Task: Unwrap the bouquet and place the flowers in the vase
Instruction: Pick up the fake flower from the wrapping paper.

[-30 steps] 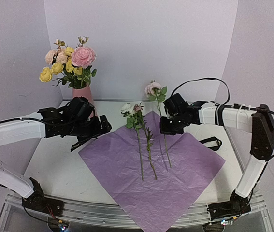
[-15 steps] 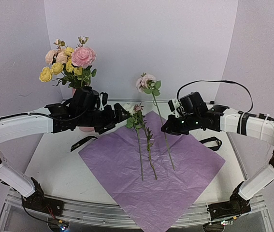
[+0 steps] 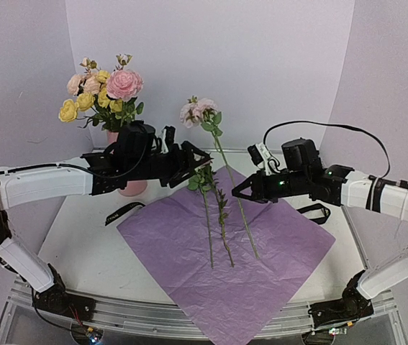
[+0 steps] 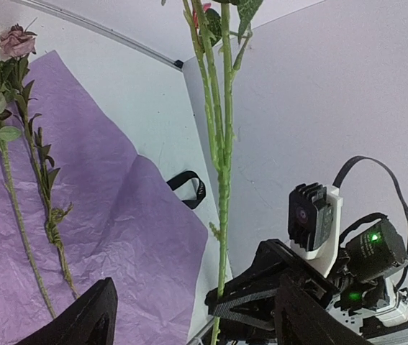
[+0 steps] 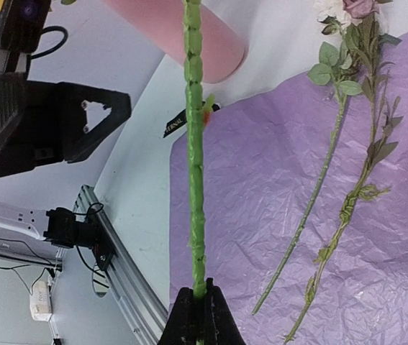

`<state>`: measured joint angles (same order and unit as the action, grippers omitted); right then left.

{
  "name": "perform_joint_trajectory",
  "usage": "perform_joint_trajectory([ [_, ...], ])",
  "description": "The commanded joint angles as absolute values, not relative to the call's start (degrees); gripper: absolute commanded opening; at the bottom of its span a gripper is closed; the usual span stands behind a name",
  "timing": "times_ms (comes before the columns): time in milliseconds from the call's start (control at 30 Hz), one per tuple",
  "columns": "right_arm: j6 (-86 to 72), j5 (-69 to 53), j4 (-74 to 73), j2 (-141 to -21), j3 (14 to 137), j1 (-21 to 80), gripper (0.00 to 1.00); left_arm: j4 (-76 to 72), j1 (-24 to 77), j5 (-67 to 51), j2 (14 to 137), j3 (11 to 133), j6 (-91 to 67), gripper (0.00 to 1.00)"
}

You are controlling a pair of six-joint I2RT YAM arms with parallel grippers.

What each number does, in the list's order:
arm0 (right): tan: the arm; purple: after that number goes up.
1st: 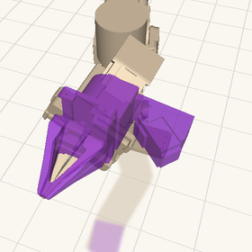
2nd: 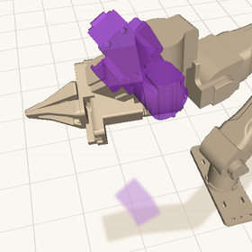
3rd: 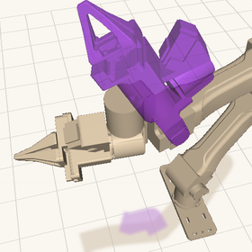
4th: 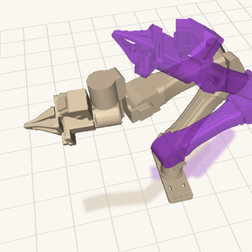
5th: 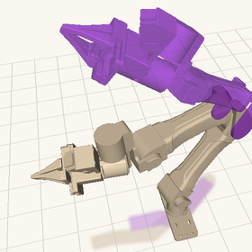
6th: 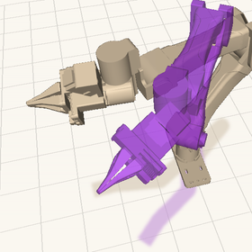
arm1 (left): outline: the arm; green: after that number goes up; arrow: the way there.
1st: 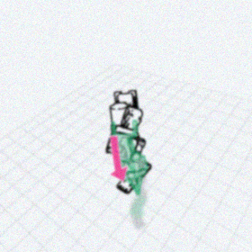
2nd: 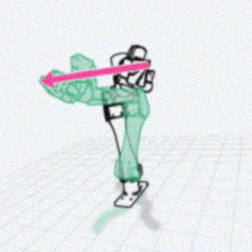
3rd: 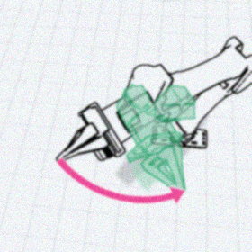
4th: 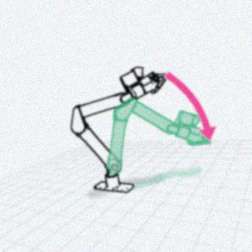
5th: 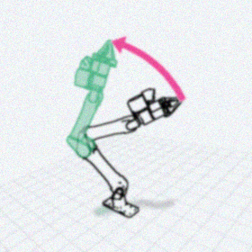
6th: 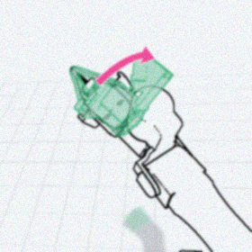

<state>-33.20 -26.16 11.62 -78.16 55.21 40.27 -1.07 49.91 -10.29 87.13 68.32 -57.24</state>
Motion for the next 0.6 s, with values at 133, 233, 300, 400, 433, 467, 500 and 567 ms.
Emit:
perform_joint_trajectory([
  [133, -33.62, -32.64, 15.88, -75.38, 54.08, 41.66, 0.00, -7.96, 50.88, -12.06, 90.26, 73.55, -58.51, 0.69],
  [233, -33.82, -33.25, 15.91, -74.72, 53.56, 42.10, 0.00, -8.45, 50.89, -11.59, 91.27, 74.84, -58.68, 0.64],
  [300, -33.84, -33.50, 15.91, -74.17, 53.10, 42.32, 0.00, -8.53, 50.89, -11.64, 92.18, 76.04, -58.71, 0.60],
  [400, -33.69, -33.86, 15.91, -73.38, 52.50, 42.50, 0.00, -8.53, 50.90, -11.85, 93.62, 77.26, -58.87, 0.56],
  [433, -33.69, -33.92, 15.91, -73.11, 52.28, 42.54, 0.00, -8.53, 50.90, -11.81, 93.94, 77.57, -58.89, 0.53],
  [467, -33.67, -34.00, 15.91, -72.78, 52.09, 42.54, 0.00, -8.53, 50.89, -11.67, 94.08, 77.68, -58.91, 0.52],
  [500, -33.66, -34.08, 15.91, -72.46, 51.89, 42.54, 0.00, -8.53, 50.89, -11.51, 94.20, 77.77, -58.95, 0.51],
  [567, -33.69, -34.37, 15.93, -72.10, 51.57, 42.58, 0.00, -8.53, 50.89, -11.10, 94.42, 77.78, -59.18, 0.47],
])
